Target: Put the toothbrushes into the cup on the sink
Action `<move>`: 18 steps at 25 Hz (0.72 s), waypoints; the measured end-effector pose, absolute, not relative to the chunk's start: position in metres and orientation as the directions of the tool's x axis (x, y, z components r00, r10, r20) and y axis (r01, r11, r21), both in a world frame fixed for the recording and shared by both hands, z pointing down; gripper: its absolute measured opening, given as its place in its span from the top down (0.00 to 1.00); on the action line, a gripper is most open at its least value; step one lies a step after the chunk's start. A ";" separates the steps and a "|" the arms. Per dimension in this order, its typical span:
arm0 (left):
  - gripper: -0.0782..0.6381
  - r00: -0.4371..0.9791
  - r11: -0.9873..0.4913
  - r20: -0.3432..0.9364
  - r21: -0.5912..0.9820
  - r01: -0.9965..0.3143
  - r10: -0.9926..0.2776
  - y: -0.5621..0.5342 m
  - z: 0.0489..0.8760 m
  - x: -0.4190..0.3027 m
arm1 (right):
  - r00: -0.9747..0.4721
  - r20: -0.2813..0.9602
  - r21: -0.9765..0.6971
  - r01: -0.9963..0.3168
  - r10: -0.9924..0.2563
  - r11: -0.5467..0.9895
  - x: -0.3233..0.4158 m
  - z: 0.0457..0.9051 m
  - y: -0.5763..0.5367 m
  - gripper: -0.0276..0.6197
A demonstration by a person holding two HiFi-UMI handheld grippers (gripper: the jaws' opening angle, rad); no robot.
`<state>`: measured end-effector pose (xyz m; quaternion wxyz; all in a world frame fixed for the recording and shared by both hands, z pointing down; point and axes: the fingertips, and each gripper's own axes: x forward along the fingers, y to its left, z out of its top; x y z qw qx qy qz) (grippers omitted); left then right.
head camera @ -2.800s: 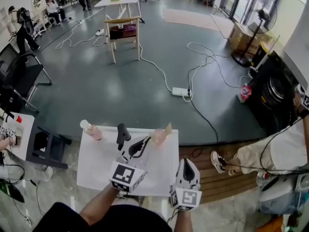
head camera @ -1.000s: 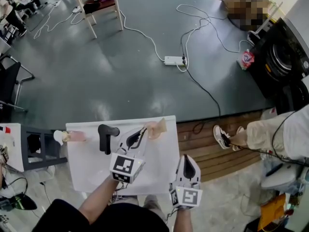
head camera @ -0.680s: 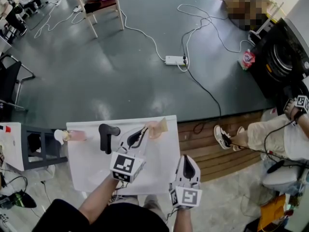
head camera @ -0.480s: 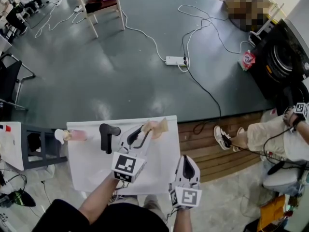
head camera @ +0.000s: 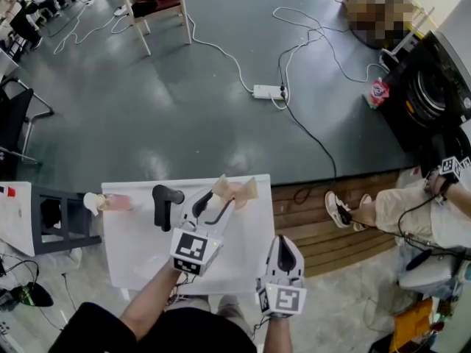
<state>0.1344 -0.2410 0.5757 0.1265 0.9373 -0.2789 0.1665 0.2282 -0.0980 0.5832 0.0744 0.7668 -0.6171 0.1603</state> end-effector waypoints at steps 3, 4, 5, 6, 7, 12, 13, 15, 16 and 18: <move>0.64 0.784 -0.806 0.372 0.136 -0.576 -0.497 -0.242 0.568 0.131 | 0.184 0.332 -0.082 -0.972 -0.925 -0.222 0.228 0.579 -0.097 0.96; 0.64 0.784 -0.805 0.365 0.134 -0.579 -0.503 -0.242 0.565 0.130 | 0.182 0.329 -0.080 -0.972 -0.927 -0.220 0.228 0.578 -0.096 0.96; 0.64 0.783 -0.803 0.358 0.131 -0.582 -0.509 -0.241 0.562 0.129 | 0.181 0.326 -0.078 -0.973 -0.928 -0.217 0.228 0.576 -0.096 0.96; 0.64 0.782 -0.801 0.351 0.127 -0.585 -0.515 -0.241 0.558 0.128 | 0.181 0.326 -0.074 -0.974 -0.928 -0.216 0.229 0.574 -0.096 0.96; 0.64 0.780 -0.799 0.346 0.123 -0.588 -0.521 -0.241 0.554 0.126 | 0.184 0.328 -0.068 -0.974 -0.927 -0.217 0.229 0.570 -0.097 0.96; 0.64 0.777 -0.800 0.321 0.089 -0.594 -0.541 -0.233 0.532 0.117 | 0.172 0.305 -0.054 -0.979 -0.937 -0.197 0.226 0.548 -0.098 0.96; 0.64 0.777 -0.800 0.315 0.081 -0.595 -0.546 -0.230 0.527 0.114 | 0.162 0.295 -0.053 -0.981 -0.942 -0.186 0.223 0.544 -0.097 0.96; 0.64 0.776 -0.798 0.303 0.074 -0.597 -0.553 -0.222 0.517 0.108 | 0.142 0.268 -0.051 -0.986 -0.953 -0.162 0.218 0.535 -0.096 0.96; 0.64 0.776 -0.797 0.297 0.073 -0.600 -0.557 -0.218 0.512 0.105 | 0.135 0.256 -0.048 -0.987 -0.957 -0.152 0.216 0.529 -0.096 0.96; 0.65 0.771 -0.790 0.284 0.066 -0.609 -0.571 -0.210 0.501 0.097 | 0.122 0.234 -0.041 -0.990 -0.964 -0.136 0.210 0.516 -0.096 0.96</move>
